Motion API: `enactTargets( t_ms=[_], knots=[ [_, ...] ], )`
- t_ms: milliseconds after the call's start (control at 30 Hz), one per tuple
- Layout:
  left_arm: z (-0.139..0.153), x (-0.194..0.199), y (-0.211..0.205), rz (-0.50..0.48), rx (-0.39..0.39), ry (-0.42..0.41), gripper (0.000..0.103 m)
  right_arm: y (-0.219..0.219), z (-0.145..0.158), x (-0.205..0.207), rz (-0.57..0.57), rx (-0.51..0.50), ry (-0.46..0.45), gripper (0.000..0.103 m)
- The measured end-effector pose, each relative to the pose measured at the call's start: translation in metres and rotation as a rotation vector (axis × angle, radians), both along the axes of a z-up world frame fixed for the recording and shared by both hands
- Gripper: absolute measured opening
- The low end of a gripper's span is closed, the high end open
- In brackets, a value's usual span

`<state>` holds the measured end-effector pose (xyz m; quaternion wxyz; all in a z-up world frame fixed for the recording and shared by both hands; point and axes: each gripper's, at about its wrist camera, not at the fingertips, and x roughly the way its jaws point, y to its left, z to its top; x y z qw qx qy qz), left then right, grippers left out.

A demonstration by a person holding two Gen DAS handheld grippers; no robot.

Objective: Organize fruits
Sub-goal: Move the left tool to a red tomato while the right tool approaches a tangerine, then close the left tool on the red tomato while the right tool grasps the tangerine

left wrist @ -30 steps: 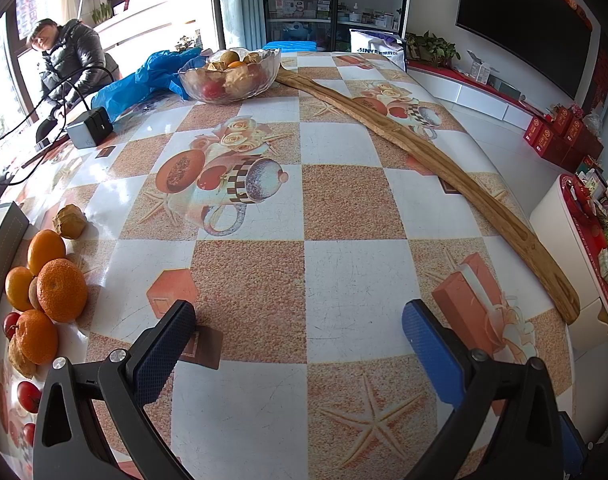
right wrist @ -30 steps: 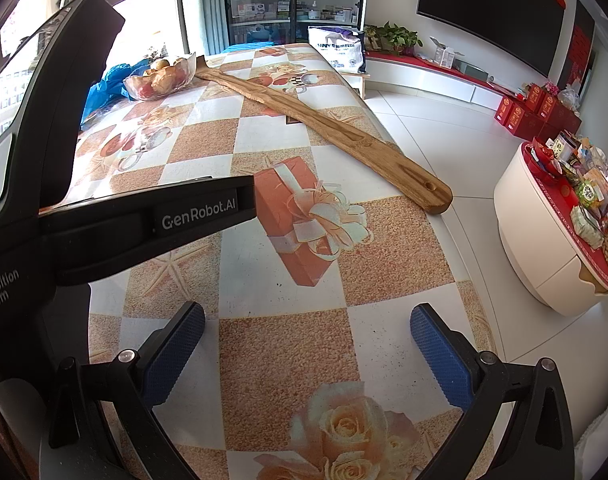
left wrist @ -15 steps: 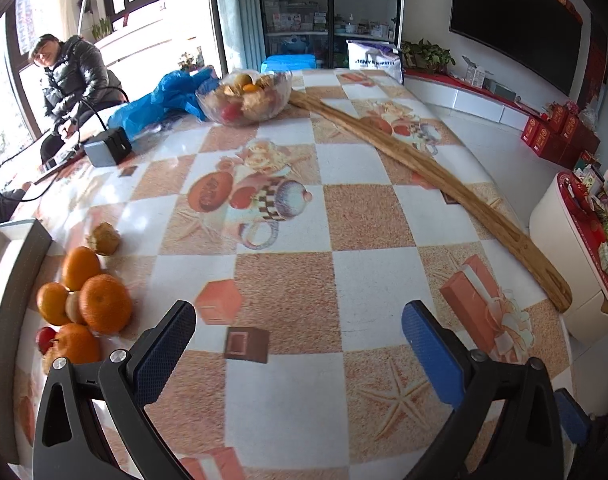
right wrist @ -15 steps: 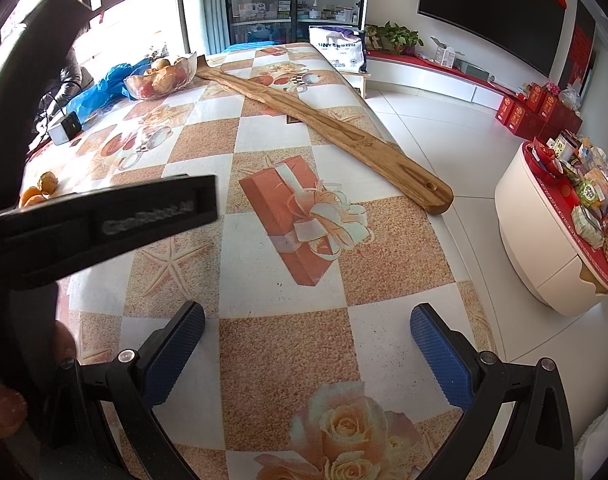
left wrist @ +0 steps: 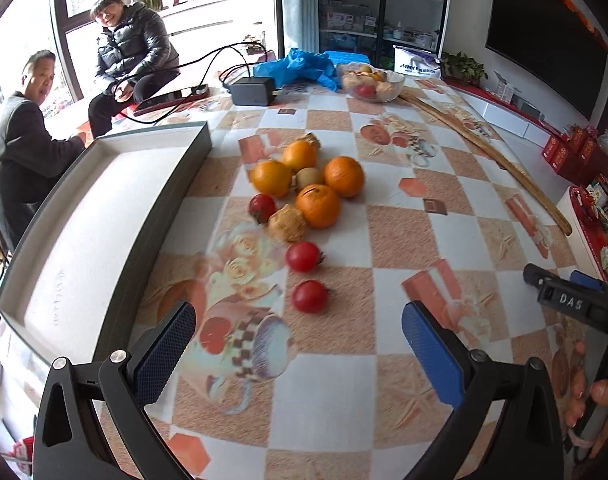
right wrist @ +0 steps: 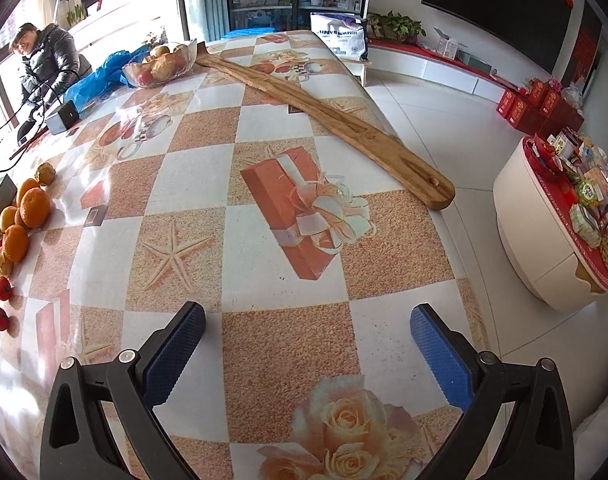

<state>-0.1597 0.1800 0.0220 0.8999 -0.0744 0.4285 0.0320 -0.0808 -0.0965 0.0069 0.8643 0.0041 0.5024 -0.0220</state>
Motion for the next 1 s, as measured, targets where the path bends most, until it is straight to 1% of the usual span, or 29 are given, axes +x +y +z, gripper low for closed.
enactTargets(
  t_ms=[67,133,167,233,300,367,467,533,600,700,733,767,800,833,867,900,933,1000],
  knots=[
    [-0.001,-0.008,0.015,0.029,0.021,-0.003,0.103,0.014,0.008,0.001,0.068,0.056,0.008,0.103],
    [0.001,-0.007,0.025,0.055,0.039,0.012,0.103,0.033,0.021,0.004,0.130,0.061,-0.006,0.103],
    [0.005,-0.005,0.026,0.058,0.059,0.034,0.103,0.043,0.027,0.007,0.164,0.065,-0.016,0.103],
    [0.007,0.002,0.026,0.050,0.044,0.053,0.103,0.063,0.039,0.017,0.221,0.075,-0.028,0.103],
    [0.004,0.011,0.017,0.046,0.055,0.073,0.103,0.082,0.045,0.030,0.267,0.095,-0.027,0.103],
    [-0.004,0.021,0.007,0.041,0.078,0.097,0.103,0.097,0.046,0.045,0.296,0.130,-0.006,0.103],
    [-0.015,0.032,-0.003,0.061,0.110,0.106,0.103,0.119,0.041,0.065,0.334,0.188,0.017,0.103],
    [-0.023,0.040,-0.005,0.075,0.127,0.117,0.102,0.136,0.036,0.075,0.365,0.199,0.021,0.103],
    [-0.026,0.045,-0.003,0.088,0.111,0.099,0.102,0.155,0.031,0.083,0.402,0.199,0.023,0.103],
    [-0.027,0.054,0.003,0.098,0.085,0.106,0.101,0.179,0.022,0.091,0.455,0.193,0.036,0.103],
    [-0.028,0.056,0.004,0.100,0.076,0.106,0.101,0.185,0.018,0.093,0.472,0.196,0.045,0.095],
    [-0.028,0.058,0.005,0.099,0.074,0.104,0.099,0.191,0.012,0.096,0.489,0.203,0.067,0.079],
    [-0.027,0.058,0.006,0.094,0.076,0.096,0.096,0.195,0.006,0.098,0.498,0.218,0.094,0.070],
    [-0.025,0.058,0.005,0.087,0.080,0.088,0.090,0.194,0.003,0.100,0.493,0.246,0.101,0.060],
    [-0.025,0.059,0.005,0.078,0.082,0.083,0.082,0.194,0.003,0.099,0.489,0.239,0.081,0.055],
    [-0.023,0.058,0.004,0.070,0.087,0.078,0.070,0.194,0.002,0.097,0.491,0.228,0.073,0.050],
    [-0.021,0.057,0.003,0.061,0.091,0.069,0.063,0.193,0.002,0.096,0.488,0.215,0.063,0.039],
    [-0.019,0.056,0.000,0.027,0.086,0.058,0.024,0.186,0.002,0.094,0.471,0.238,0.060,0.038]
  ],
)
